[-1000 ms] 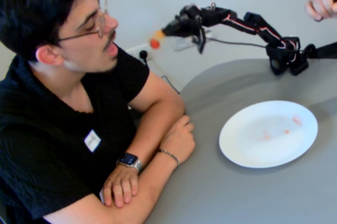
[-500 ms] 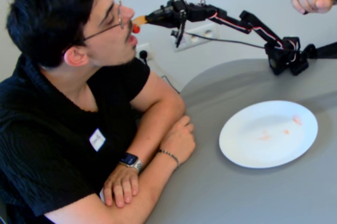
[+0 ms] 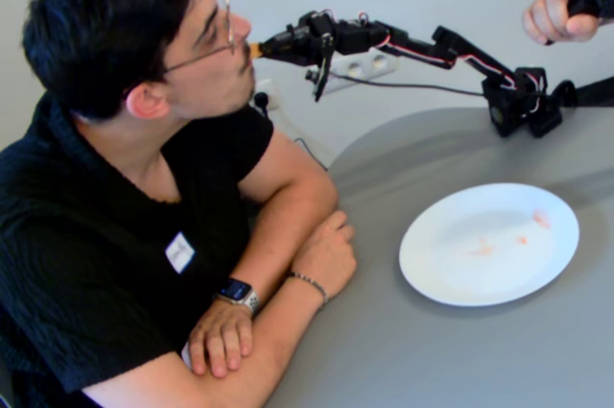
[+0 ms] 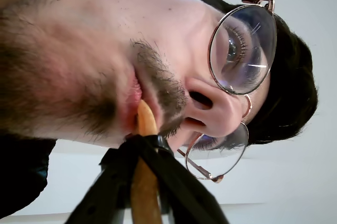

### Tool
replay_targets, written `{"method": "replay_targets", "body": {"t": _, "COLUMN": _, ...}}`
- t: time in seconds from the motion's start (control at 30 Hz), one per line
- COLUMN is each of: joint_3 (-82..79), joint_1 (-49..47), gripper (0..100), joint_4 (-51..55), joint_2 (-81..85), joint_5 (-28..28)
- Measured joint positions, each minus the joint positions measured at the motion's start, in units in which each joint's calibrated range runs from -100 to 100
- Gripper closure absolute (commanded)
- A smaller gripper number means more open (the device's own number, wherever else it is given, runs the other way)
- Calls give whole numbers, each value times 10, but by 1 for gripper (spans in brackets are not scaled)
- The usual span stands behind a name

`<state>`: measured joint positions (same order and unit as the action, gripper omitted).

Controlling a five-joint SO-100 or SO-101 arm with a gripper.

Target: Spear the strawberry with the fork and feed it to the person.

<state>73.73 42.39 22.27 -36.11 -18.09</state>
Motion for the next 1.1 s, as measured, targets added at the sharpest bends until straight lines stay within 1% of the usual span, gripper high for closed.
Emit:
{"method": "replay_targets", "body": {"t": 0.17, "joint_3": 4, "joint_1": -3, "gripper": 99, "joint_4": 0, "joint_2": -1, "joint_5": 0}}
{"method": "replay_targets", "body": {"t": 0.3, "joint_3": 70, "joint_1": -35, "gripper": 99, "joint_4": 20, "joint_2": -4, "joint_5": -2}}
{"method": "replay_targets", "body": {"t": 0.37, "joint_3": 174, "joint_1": -94, "gripper": 99, "joint_4": 82, "joint_2": -5, "joint_5": -2}}
{"method": "replay_targets", "body": {"t": 0.4, "joint_3": 196, "joint_1": -100, "gripper": 99, "joint_4": 94, "joint_2": -4, "joint_5": -2}}
{"method": "replay_targets", "body": {"t": 0.43, "joint_3": 229, "joint_1": -115, "gripper": 99, "joint_4": 142, "joint_2": 2, "joint_5": -2}}
{"method": "replay_targets", "body": {"t": 0.5, "joint_3": 237, "joint_1": -134, "gripper": 99, "joint_4": 156, "joint_2": 10, "joint_5": -2}}
{"method": "replay_targets", "body": {"t": 0.7, "joint_3": 246, "joint_1": -195, "gripper": 99, "joint_4": 259, "joint_2": 65, "joint_5": -1}}
{"method": "replay_targets", "body": {"t": 0.73, "joint_3": 246, "joint_1": -219, "gripper": 99, "joint_4": 340, "joint_2": 65, "joint_5": -1}}
{"method": "replay_targets", "body": {"t": 0.77, "joint_3": 246, "joint_1": -235, "gripper": 99, "joint_4": 390, "joint_2": 65, "joint_5": -1}}
{"method": "replay_targets", "body": {"t": 0.8, "joint_3": 246, "joint_1": -255, "gripper": 99, "joint_4": 462, "joint_2": 66, "joint_5": 3}}
{"method": "replay_targets", "body": {"t": 0.87, "joint_3": 246, "joint_1": -284, "gripper": 99, "joint_4": 542, "joint_2": 66, "joint_5": 10}}
{"method": "replay_targets", "body": {"t": 0.9, "joint_3": 245, "joint_1": -301, "gripper": 99, "joint_4": 587, "joint_2": 65, "joint_5": 30}}
{"method": "replay_targets", "body": {"t": 0.93, "joint_3": 246, "joint_1": -315, "gripper": 99, "joint_4": 632, "joint_2": 60, "joint_5": 67}}
{"method": "replay_targets", "body": {"t": 1.1, "joint_3": 248, "joint_1": -348, "gripper": 99, "joint_4": 725, "joint_2": -3, "joint_5": 126}}
